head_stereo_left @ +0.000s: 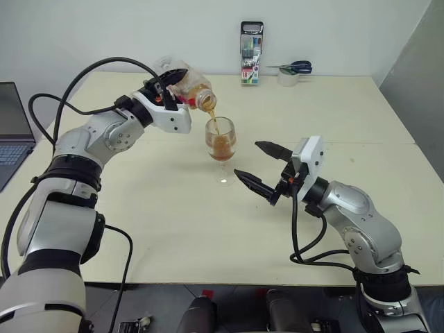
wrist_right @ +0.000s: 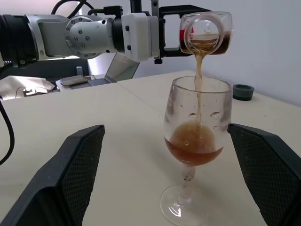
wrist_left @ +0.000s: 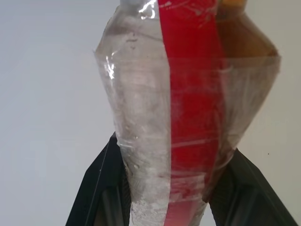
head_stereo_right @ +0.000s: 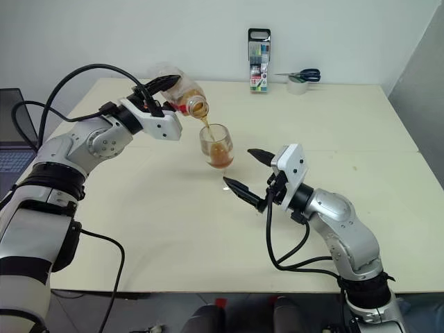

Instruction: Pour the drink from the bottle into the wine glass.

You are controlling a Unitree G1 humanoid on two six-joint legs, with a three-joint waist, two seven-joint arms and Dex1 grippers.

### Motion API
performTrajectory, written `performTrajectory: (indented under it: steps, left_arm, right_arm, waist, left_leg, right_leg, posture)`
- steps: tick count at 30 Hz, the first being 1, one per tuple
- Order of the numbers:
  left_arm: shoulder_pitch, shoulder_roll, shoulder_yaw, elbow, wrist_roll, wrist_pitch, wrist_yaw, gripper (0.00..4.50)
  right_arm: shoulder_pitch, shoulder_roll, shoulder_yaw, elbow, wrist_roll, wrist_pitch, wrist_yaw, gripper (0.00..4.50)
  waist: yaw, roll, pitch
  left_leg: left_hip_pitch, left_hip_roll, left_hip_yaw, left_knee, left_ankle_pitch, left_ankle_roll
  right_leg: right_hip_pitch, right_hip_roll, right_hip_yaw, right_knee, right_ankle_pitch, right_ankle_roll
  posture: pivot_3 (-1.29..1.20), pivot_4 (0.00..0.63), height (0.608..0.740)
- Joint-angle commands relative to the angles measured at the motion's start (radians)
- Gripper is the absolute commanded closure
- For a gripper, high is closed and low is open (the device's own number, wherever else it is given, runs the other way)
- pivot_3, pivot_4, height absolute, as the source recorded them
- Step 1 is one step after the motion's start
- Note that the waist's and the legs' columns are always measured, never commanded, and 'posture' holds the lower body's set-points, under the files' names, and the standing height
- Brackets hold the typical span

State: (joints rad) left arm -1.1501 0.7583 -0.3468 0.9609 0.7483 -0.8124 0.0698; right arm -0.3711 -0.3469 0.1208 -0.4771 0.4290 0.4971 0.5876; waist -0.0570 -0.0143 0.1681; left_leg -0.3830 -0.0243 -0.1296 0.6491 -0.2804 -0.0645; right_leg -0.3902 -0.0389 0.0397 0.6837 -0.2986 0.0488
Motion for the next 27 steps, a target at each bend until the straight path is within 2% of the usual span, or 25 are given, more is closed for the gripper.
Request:
performTrajectory:
  steps: [1, 10, 19, 27]
  left_arm:
    - [-0.047, 0.020, 0.006, -0.002, -0.002, -0.001, 0.026, 2.81]
    - [-0.058, 0.019, 0.000, 0.008, 0.007, -0.006, 0.033, 2.81]
    - [-0.068, 0.019, -0.008, 0.015, 0.011, -0.012, 0.037, 2.81]
    - [-0.081, 0.017, -0.018, 0.023, 0.020, -0.013, 0.047, 2.81]
  right_arm:
    - [-0.001, 0.004, -0.007, -0.021, 0.006, -0.020, 0.000, 0.00]
    - [-0.013, -0.020, -0.042, -0.002, 0.030, -0.024, 0.031, 0.00]
    - [-0.058, -0.122, -0.094, 0.054, 0.070, -0.012, 0.129, 0.00]
    - [-0.063, -0.127, -0.084, 0.041, 0.088, 0.009, 0.130, 0.00]
  waist:
    - [0.000, 0.000, 0.000]
    - [0.000, 0.000, 0.000]
    - [0.000, 0.000, 0.000]
    - [0.000, 0.000, 0.000]
  left_leg:
    - [0.000, 0.000, 0.000, 0.000, 0.000, 0.000]
    - [0.000, 0.000, 0.000, 0.000, 0.000, 0.000]
    - [0.000, 0.000, 0.001, 0.000, 0.000, 0.000]
    - [0.000, 0.000, 0.001, 0.001, 0.000, 0.000]
  right_leg:
    - [0.000, 0.000, 0.000, 0.000, 0.000, 0.000]
    - [0.000, 0.000, 0.000, 0.000, 0.000, 0.000]
    - [0.000, 0.000, 0.000, 0.000, 0.000, 0.000]
    - [0.000, 0.000, 0.000, 0.001, 0.000, 0.000]
  posture:
    - [0.00, 0.150, 0.740]
    - [0.00, 0.150, 0.740]
    - [0.00, 0.150, 0.740]
    - [0.00, 0.150, 0.740]
